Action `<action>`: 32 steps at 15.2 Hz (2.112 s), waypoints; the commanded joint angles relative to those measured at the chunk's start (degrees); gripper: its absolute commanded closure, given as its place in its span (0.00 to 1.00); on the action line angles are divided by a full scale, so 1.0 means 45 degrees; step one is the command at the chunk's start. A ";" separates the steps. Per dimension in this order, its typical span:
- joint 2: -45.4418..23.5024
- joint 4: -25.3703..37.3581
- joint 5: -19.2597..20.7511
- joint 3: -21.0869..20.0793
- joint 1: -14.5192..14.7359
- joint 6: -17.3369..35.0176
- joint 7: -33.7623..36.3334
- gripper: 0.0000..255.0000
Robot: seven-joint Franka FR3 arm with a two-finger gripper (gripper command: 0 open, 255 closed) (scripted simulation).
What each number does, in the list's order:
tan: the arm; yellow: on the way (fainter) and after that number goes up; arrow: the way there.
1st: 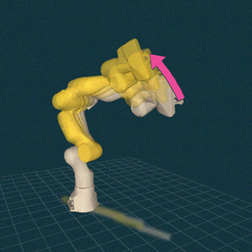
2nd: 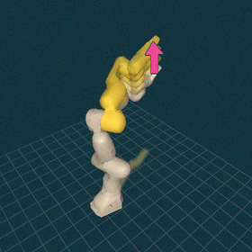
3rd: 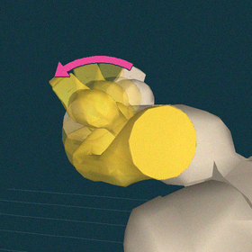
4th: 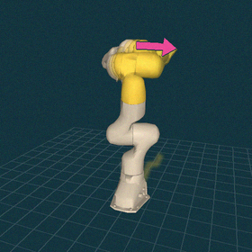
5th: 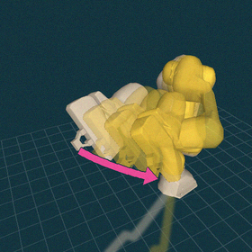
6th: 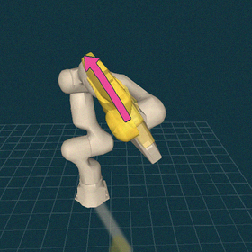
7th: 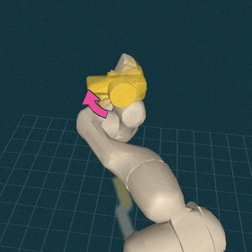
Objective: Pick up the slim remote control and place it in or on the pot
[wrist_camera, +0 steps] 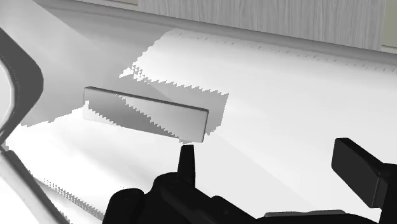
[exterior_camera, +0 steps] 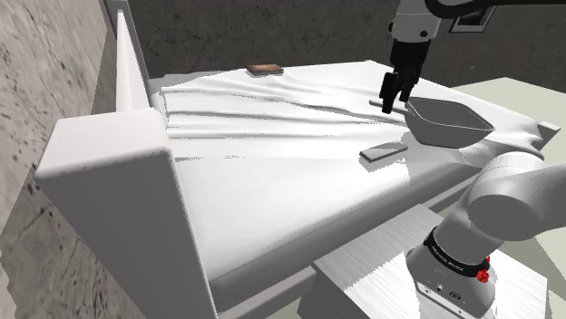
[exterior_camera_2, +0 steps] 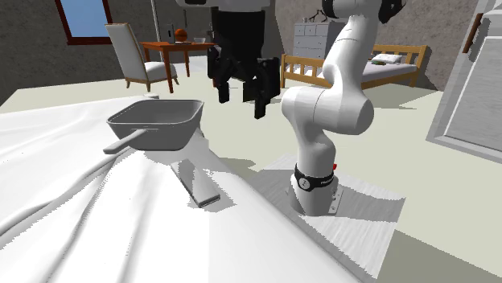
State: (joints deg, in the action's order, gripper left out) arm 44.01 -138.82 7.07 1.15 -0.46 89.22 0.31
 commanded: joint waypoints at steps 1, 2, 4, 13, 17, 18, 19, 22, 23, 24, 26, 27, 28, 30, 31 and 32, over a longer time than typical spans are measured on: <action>0.0000 0.0000 0.0000 0.0000 0.0000 0.0000 0.0000 0.00; 0.0301 -0.0478 0.0252 0.0358 0.0118 0.0297 -0.0836 0.00; 0.0819 -0.1351 0.0816 0.1142 0.0346 0.0902 -0.2499 0.00; 0.1168 -0.3708 0.3810 0.5499 0.1080 0.4129 -1.0082 0.00; 0.0072 -0.3825 0.4948 0.7799 0.1745 0.5906 -1.3477 0.00; -0.0312 -0.3768 0.5154 0.8401 0.2001 0.6376 -1.4335 0.00; -0.0727 -0.3679 0.5323 0.9024 0.2312 0.6850 -1.5195 0.00; -0.1634 -0.3543 0.5560 1.0268 0.3020 0.7887 -1.6682 0.00; -0.1775 -0.3626 0.5605 1.0387 0.3053 0.8115 -1.6683 0.00; -0.1921 -0.3706 0.5649 1.0510 0.3093 0.8345 -1.6682 0.00; -0.2233 -0.3857 0.5729 1.0767 0.3184 0.8817 -1.6687 0.00; -0.2399 -0.3928 0.5764 1.0900 0.3238 0.9058 -1.6691 0.00; -0.2571 -0.3996 0.5794 1.1036 0.3297 0.9303 -1.6698 0.00; -0.2671 -0.4036 0.5811 1.1113 0.3329 0.9444 -1.6703 0.00; -0.2673 -0.4035 0.5810 1.1114 0.3331 0.9445 -1.6704 0.00; -0.2674 -0.4034 0.5809 1.1114 0.3332 0.9446 -1.6704 0.00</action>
State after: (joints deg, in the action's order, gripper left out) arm 32.08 -156.92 33.19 51.08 14.49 131.56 -74.86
